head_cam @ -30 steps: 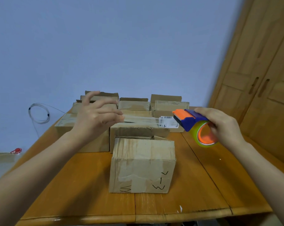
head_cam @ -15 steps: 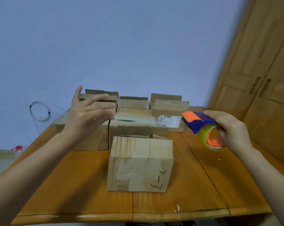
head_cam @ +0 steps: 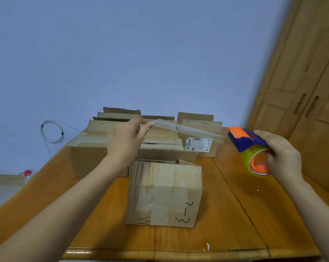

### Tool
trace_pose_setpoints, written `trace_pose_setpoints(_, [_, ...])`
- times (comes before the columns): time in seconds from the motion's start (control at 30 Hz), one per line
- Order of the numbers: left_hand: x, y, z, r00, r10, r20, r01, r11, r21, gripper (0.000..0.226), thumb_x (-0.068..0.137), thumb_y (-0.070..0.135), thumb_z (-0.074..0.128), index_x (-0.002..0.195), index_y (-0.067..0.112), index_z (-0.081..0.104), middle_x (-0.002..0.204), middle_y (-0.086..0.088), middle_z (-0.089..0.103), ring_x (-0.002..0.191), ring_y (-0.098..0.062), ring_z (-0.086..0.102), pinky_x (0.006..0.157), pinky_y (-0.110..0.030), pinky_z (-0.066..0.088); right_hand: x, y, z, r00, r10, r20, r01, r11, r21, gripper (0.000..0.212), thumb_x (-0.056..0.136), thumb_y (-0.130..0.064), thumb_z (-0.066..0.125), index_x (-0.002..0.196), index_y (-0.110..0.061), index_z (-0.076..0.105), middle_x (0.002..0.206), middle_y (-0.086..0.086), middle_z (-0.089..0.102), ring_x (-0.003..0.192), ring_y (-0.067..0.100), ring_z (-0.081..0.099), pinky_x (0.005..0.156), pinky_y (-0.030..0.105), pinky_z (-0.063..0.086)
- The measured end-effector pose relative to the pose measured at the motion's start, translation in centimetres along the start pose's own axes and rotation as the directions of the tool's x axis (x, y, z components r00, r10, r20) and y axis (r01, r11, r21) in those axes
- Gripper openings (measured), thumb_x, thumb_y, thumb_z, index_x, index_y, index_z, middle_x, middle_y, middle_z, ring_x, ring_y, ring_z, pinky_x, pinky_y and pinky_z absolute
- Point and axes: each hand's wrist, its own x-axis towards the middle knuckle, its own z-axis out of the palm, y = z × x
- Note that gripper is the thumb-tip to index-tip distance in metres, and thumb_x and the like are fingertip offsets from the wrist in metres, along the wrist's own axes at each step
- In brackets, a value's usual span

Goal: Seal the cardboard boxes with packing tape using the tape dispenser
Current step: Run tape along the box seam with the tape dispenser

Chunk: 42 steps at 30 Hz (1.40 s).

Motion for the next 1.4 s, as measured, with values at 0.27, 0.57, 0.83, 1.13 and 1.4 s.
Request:
trace_pose_setpoints(0.27, [-0.5,2.4,3.2,0.927,-0.350,0.133,0.375,0.869,-0.322,0.039,0.102,0.047,0.029,0.112,0.020,0.054,0.080,0.003,0.068,0.084,-0.020,0.065,0.079,-0.039,0.051,0.8,-1.3,0.9,0.998,0.051,-0.041,-0.050,0.998,0.026,0.063,0.067,0.026,0.059,0.122,-0.004,0.061,0.116,0.014,0.066,0.110,0.036,0.059,0.087,0.039,0.046])
trace_pose_setpoints(0.57, [-2.6,2.2,4.3,0.870,-0.429,0.243,0.494,0.761,-0.421,0.034,0.105,0.035,0.026,0.101,0.020,0.057,0.083,-0.003,0.067,0.085,-0.017,0.064,0.084,-0.033,0.046,0.5,-2.4,2.9,0.999,0.033,-0.015,-0.031,0.996,0.080,0.062,0.067,0.024,0.060,0.122,-0.007,0.062,0.116,0.011,0.066,0.110,0.033,0.058,0.085,0.038,0.048])
trace_pose_setpoints(0.83, [-4.3,1.2,4.7,0.787,-0.511,0.346,0.616,0.687,-0.386,0.035,0.106,0.034,0.027,0.102,0.014,0.055,0.077,-0.002,0.068,0.072,-0.011,0.061,0.064,-0.022,0.040,0.8,-2.8,3.4,0.999,0.041,-0.021,-0.039,0.995,0.093,0.061,0.068,0.024,0.062,0.121,-0.007,0.063,0.114,0.011,0.067,0.109,0.033,0.059,0.084,0.038,0.048])
trace_pose_setpoints(1.13, [-4.3,0.6,4.4,0.704,-0.659,0.265,0.649,0.446,-0.617,0.032,0.105,0.034,0.028,0.091,0.018,0.053,0.072,-0.010,0.064,0.061,-0.021,0.064,0.060,-0.030,0.054,-0.1,-4.0,4.4,0.999,-0.041,0.014,0.039,0.994,0.098,0.064,0.064,0.023,0.068,0.121,-0.007,0.063,0.116,0.011,0.067,0.109,0.032,0.060,0.084,0.035,0.048])
trace_pose_setpoints(1.4, [-4.4,0.6,4.3,0.668,-0.705,0.239,0.638,0.377,-0.671,0.038,0.105,0.036,0.026,0.088,0.014,0.051,0.066,-0.008,0.064,0.055,-0.019,0.063,0.069,-0.037,0.052,-2.8,-4.9,4.7,0.992,-0.080,0.098,0.072,0.995,0.075,0.067,0.061,0.020,0.074,0.121,-0.009,0.064,0.118,0.009,0.066,0.110,0.031,0.060,0.080,0.036,0.051])
